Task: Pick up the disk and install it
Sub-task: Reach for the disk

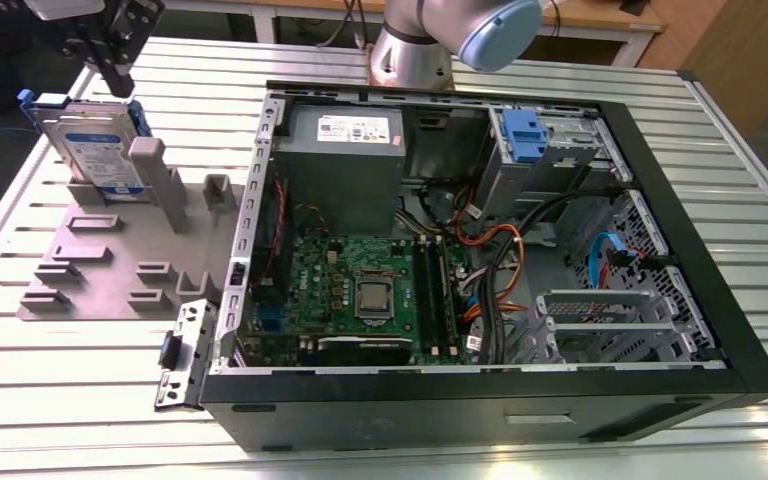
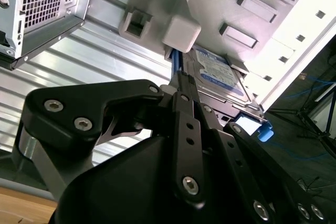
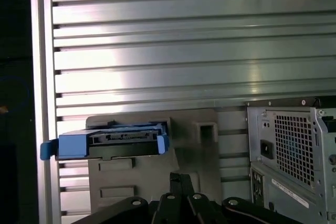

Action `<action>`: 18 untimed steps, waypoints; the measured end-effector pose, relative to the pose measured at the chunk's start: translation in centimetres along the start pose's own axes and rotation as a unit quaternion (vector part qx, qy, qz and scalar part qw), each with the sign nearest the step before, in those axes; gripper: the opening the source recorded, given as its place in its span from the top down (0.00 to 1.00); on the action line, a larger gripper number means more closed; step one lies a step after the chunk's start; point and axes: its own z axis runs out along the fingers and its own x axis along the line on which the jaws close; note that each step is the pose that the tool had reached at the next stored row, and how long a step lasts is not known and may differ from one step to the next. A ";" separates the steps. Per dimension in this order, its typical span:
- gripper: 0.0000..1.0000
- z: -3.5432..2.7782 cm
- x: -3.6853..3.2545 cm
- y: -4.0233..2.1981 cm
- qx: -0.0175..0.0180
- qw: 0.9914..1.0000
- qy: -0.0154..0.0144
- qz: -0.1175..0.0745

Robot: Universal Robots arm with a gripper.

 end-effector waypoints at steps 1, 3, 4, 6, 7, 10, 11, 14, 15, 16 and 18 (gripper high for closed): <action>0.89 0.00 0.09 0.01 0.000 1.000 0.000 0.000; 0.89 0.00 0.12 0.02 0.000 1.000 0.000 0.000; 0.89 0.00 0.13 0.02 0.000 1.000 0.000 0.000; 0.89 0.02 0.18 0.07 0.000 1.000 0.000 0.000; 0.89 0.03 0.18 0.07 0.000 1.000 0.000 0.000; 0.89 0.02 0.18 0.07 0.000 1.000 0.000 0.000; 0.89 0.03 0.18 0.08 0.000 1.000 0.000 0.000; 0.89 0.04 0.19 0.09 0.000 1.000 0.000 0.000; 0.89 0.04 0.19 0.09 0.000 1.000 0.000 0.000; 0.89 0.04 0.20 0.09 0.000 1.000 0.000 0.000; 0.89 0.04 0.20 0.09 0.000 1.000 0.000 0.000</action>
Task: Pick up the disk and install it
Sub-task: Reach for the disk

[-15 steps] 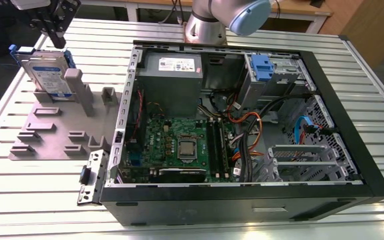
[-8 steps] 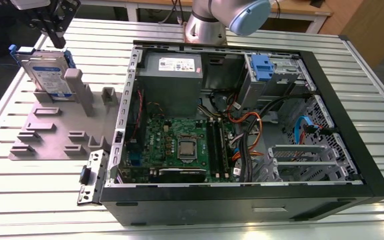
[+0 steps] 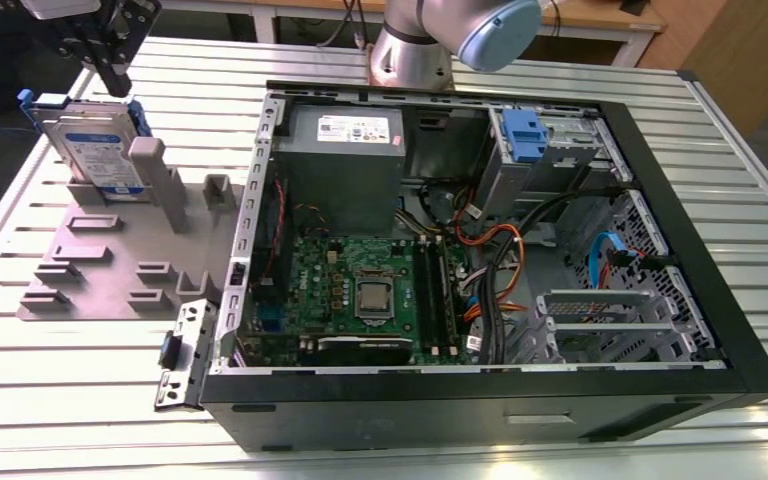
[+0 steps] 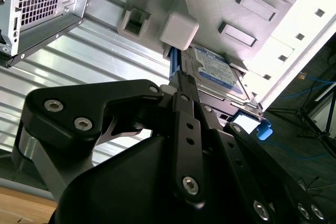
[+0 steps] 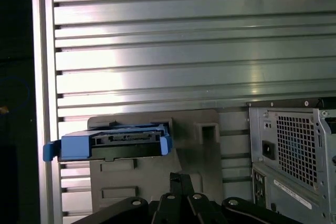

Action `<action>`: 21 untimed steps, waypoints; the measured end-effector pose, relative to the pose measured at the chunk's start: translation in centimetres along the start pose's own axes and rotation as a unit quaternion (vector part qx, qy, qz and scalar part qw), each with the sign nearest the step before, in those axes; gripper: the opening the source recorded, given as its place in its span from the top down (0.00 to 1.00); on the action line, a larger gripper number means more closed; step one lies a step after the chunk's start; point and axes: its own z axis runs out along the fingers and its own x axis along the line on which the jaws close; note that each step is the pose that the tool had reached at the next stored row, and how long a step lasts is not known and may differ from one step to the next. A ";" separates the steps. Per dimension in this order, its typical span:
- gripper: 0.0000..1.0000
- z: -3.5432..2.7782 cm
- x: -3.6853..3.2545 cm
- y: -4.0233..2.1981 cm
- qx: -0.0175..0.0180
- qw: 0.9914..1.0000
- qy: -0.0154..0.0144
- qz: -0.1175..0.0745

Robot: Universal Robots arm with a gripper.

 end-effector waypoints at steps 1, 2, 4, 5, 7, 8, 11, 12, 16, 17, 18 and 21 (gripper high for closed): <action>0.89 0.00 0.00 0.00 0.000 1.000 0.000 0.000; 0.89 0.00 0.00 0.00 0.000 1.000 0.000 0.000; 0.89 0.00 0.01 0.02 0.000 1.000 0.000 0.000; 0.89 0.00 0.09 0.06 0.000 1.000 0.000 0.000; 0.89 0.02 0.45 0.25 0.000 1.000 0.000 0.000; 0.89 0.04 0.71 0.47 0.000 1.000 0.000 0.000; 0.89 0.09 1.80 1.08 0.000 1.000 0.000 0.000; 0.89 0.12 2.20 1.23 0.000 1.000 0.000 0.000; 0.89 0.29 4.02 1.40 0.000 1.000 0.000 0.000; 0.89 0.34 4.52 1.39 0.000 1.000 0.000 0.000; 0.89 0.39 4.97 1.39 0.000 1.000 0.000 0.000; 0.89 0.52 6.32 1.36 0.000 1.000 0.000 0.000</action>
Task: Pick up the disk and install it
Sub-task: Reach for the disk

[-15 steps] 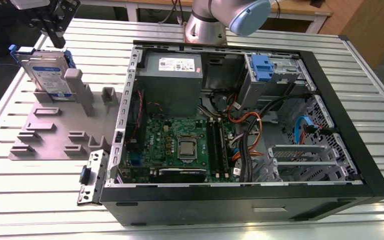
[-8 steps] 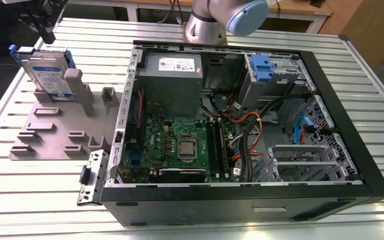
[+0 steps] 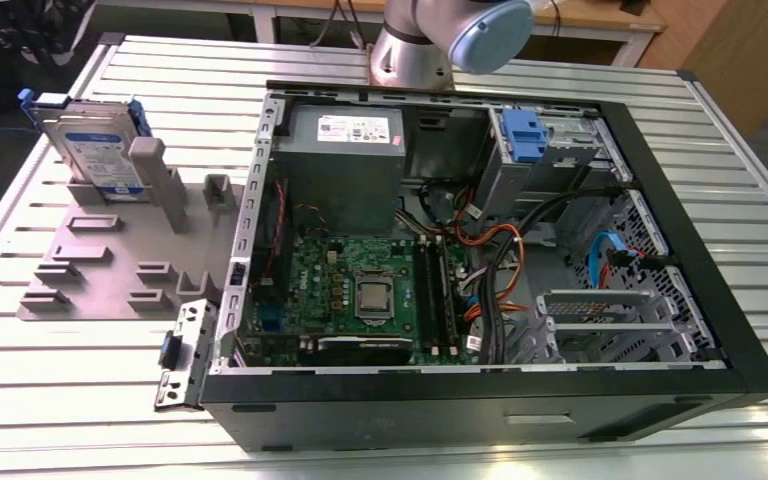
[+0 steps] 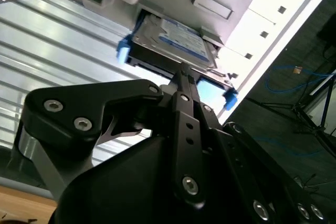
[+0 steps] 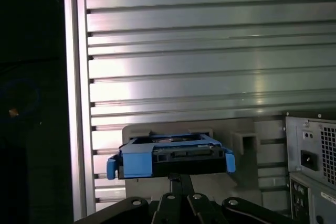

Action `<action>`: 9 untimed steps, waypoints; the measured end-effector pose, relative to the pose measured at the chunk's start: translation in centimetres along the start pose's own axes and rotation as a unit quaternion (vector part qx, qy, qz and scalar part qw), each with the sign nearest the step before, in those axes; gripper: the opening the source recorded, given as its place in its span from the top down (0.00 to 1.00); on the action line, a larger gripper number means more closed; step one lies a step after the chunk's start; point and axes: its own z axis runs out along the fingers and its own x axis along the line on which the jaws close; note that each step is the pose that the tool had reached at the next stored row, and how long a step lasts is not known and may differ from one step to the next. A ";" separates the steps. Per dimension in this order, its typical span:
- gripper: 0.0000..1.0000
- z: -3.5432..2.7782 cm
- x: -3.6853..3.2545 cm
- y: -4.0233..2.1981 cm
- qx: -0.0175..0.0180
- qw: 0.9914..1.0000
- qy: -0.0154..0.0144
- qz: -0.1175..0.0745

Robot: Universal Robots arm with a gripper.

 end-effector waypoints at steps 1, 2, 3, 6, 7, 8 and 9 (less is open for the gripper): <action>0.89 0.02 0.45 0.06 0.000 1.000 0.000 0.000; 0.89 0.06 0.91 0.12 0.000 1.000 0.000 0.000; 0.89 0.11 1.40 0.18 0.000 1.000 0.000 0.000; 0.89 0.19 2.48 0.25 0.000 1.000 0.000 0.000; 0.89 0.20 2.61 0.23 0.000 1.000 0.000 0.000; 0.89 0.20 2.63 0.23 0.000 1.000 0.000 0.000; 0.89 0.20 2.64 0.23 0.000 1.000 0.000 0.000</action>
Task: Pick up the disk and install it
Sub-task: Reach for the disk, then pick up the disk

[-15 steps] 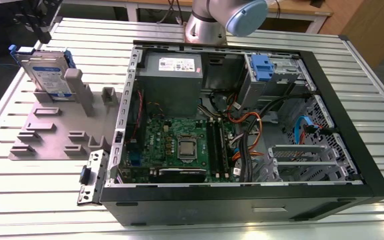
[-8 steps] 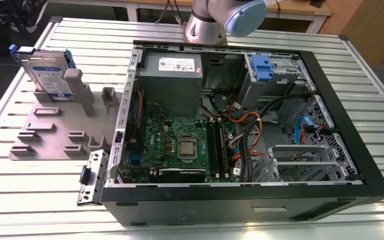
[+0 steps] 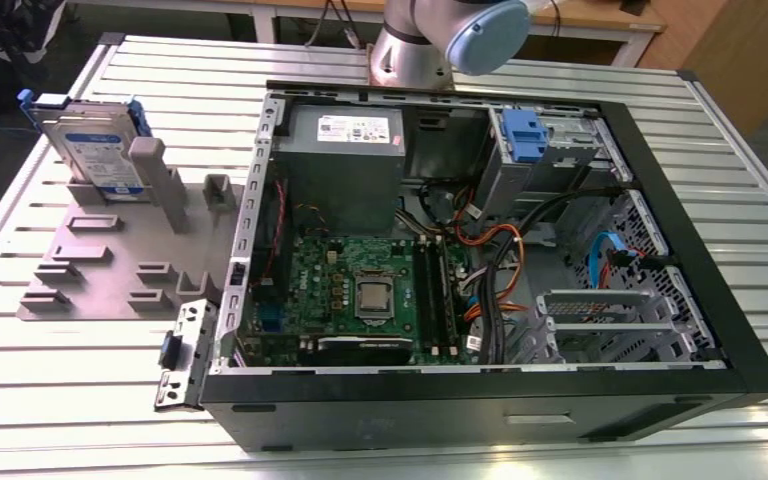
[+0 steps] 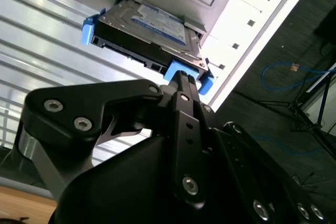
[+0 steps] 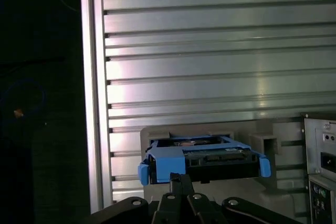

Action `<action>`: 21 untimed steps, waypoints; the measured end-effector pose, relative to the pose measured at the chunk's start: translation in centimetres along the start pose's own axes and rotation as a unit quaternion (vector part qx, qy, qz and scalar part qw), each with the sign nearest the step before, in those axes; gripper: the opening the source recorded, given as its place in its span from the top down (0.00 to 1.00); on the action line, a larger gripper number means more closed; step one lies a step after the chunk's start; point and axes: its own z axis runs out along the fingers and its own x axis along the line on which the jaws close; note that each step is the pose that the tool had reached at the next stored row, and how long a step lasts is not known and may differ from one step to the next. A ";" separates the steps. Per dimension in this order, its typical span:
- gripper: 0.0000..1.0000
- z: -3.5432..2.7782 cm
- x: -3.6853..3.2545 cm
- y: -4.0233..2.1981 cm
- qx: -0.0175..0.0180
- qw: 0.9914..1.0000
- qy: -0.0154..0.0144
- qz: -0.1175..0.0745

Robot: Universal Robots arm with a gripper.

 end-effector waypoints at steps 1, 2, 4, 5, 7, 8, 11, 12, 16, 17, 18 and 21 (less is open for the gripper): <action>0.89 0.00 0.01 0.00 0.000 1.000 0.000 0.000; 0.89 0.00 0.07 0.00 0.000 1.000 0.000 0.000; 0.89 0.00 0.14 -0.01 0.000 1.000 0.000 0.000; 0.89 0.00 0.15 -0.01 0.000 1.000 0.000 0.000; 0.89 0.00 0.17 -0.01 0.000 1.000 0.000 0.000; 0.89 -0.01 0.18 -0.01 0.000 1.000 0.000 0.000; 0.89 0.00 0.20 -0.01 0.000 1.000 0.000 0.000; 0.89 0.00 0.21 -0.01 0.000 1.000 0.000 0.000; 0.89 0.00 0.22 -0.01 0.000 1.000 0.000 -0.006; 0.89 0.00 0.22 -0.01 0.000 1.000 0.000 -0.010; 0.89 0.00 0.22 -0.01 0.000 1.000 0.001 -0.015; 0.89 0.01 0.22 -0.01 0.000 1.000 0.001 -0.032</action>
